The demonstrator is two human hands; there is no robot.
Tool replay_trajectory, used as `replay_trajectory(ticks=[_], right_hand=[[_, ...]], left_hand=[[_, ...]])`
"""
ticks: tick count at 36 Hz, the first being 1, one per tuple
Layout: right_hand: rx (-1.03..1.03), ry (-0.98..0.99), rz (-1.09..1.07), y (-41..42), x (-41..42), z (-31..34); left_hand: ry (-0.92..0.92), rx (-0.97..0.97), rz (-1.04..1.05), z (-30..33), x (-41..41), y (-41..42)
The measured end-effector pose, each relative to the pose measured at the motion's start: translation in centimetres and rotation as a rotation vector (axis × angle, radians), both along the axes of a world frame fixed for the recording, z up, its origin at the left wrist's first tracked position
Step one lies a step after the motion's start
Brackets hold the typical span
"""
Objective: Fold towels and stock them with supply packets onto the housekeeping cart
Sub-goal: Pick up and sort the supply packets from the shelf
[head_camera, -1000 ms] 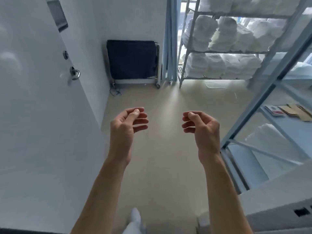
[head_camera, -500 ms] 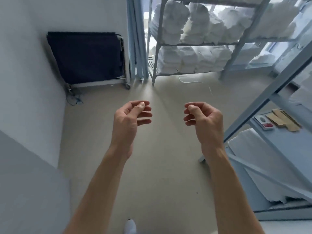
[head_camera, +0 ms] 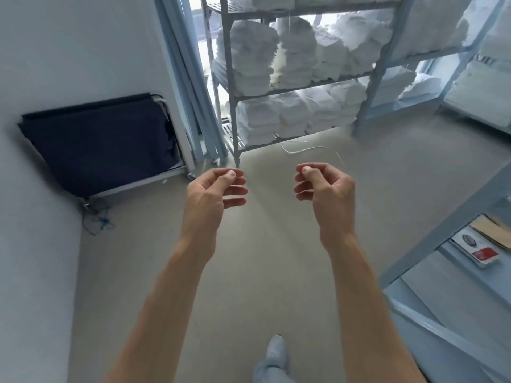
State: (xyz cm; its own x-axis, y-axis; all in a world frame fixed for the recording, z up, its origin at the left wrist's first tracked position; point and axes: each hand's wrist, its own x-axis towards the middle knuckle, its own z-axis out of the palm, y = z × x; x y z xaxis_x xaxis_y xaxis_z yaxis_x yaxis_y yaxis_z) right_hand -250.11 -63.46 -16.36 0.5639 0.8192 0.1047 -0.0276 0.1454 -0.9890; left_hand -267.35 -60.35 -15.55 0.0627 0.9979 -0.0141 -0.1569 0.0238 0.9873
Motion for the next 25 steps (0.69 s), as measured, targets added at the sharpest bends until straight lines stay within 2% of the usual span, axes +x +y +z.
replay_trajectory(ticks=[6,13,20,25], right_hand=[[0.053,-0.007,0.006,10.6,7.6,2.3],[0.038,-0.019,-0.113,17.8,17.3,2.5],[-0.02,-0.006,-0.278,23.8,25.6,0.1],[-0.028,-0.008,-0.493,28.3,32.7,-1.5]], left_hand=[[0.035,0.01,0.012,1.7,7.2,10.5],[0.013,0.047,-0.049,2.5,16.3,21.0],[-0.007,0.036,-0.251,0.2,26.8,30.1],[-0.016,0.011,-0.466,-2.3,36.0,36.9]])
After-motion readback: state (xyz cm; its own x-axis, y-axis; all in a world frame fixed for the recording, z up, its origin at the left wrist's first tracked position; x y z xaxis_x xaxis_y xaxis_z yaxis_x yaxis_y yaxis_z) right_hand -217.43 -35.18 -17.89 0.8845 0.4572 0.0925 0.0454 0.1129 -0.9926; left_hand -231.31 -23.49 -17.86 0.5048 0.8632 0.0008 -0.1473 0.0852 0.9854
